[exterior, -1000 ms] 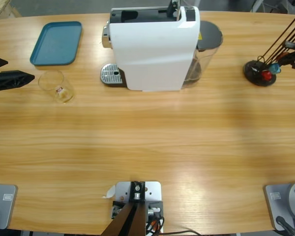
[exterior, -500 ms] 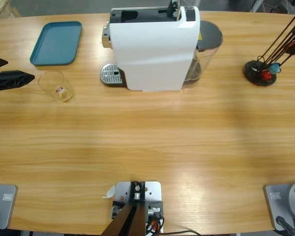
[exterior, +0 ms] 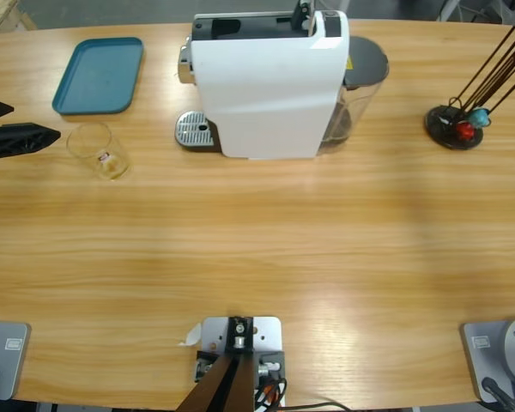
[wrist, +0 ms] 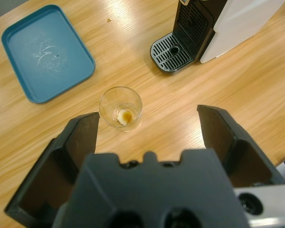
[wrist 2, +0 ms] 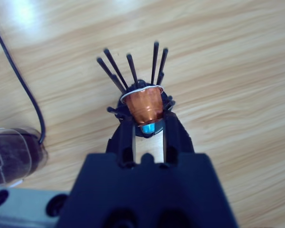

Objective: Pour coffee

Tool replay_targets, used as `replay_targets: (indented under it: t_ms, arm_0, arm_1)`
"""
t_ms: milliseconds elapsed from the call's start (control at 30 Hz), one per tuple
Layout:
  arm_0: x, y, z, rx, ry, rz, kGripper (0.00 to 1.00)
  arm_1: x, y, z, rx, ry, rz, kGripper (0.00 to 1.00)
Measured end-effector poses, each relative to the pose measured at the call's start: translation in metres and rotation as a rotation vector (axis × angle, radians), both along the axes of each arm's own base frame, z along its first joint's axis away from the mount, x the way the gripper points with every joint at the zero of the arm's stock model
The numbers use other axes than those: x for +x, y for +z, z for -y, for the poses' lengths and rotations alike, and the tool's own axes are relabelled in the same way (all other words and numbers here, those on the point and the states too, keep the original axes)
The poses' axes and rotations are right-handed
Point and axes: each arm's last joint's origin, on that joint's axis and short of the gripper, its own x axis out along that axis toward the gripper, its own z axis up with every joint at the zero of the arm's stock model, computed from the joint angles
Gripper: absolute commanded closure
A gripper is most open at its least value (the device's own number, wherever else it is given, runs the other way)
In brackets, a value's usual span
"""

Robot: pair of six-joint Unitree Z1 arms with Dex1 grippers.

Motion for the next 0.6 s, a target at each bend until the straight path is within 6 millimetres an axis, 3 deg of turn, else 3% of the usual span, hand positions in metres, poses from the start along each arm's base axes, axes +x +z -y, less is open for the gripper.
replay_targets:
  t_ms: [600]
  arm_0:
    - [0.0,0.0,0.0,0.001,0.0,-0.001,0.101]
  arm_1:
    - [-0.031,0.053,0.006,-0.033,0.003,0.089,0.856]
